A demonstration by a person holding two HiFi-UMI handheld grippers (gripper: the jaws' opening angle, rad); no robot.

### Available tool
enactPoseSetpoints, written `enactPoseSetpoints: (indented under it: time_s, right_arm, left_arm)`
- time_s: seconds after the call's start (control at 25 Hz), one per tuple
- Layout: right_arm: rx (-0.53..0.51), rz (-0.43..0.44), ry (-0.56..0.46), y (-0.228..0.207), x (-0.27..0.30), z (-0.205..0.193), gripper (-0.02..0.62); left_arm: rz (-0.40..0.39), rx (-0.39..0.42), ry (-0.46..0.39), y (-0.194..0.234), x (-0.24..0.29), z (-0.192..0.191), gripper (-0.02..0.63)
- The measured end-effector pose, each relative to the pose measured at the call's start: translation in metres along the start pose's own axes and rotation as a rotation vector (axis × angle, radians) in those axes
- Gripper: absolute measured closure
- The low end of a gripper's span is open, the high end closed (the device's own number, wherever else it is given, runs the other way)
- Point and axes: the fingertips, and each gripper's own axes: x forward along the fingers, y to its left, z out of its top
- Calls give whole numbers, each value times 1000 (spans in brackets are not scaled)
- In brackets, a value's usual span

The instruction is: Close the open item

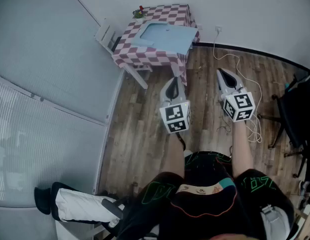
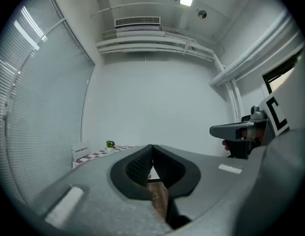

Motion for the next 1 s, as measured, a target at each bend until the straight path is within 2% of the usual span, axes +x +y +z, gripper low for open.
enactPoseSetpoints:
  time_s: [0.16, 0.24, 0.48, 0.68, 0.88, 1.0]
  right_arm:
    - [-83, -66, 48, -10, 3, -1, 592]
    - [-100, -72, 54, -11, 6, 0, 592]
    - [-78, -54, 29, -15, 12, 7, 592]
    - [-67, -77, 5, -28, 9, 18, 592]
    - [-55, -81, -5, -31, 7, 19, 592]
    - [-53, -83, 1, -36, 5, 17, 592]
  left_arm:
    - [-1, 23, 2, -6, 3, 4, 597]
    - [0, 30, -3, -5, 4, 6, 597]
    - [11, 21, -13, 3, 11, 11, 597]
    - [14, 70, -21, -1, 15, 22, 597]
    - [20, 75, -36, 4, 13, 23, 597]
    - [28, 68, -11, 3, 13, 19, 597]
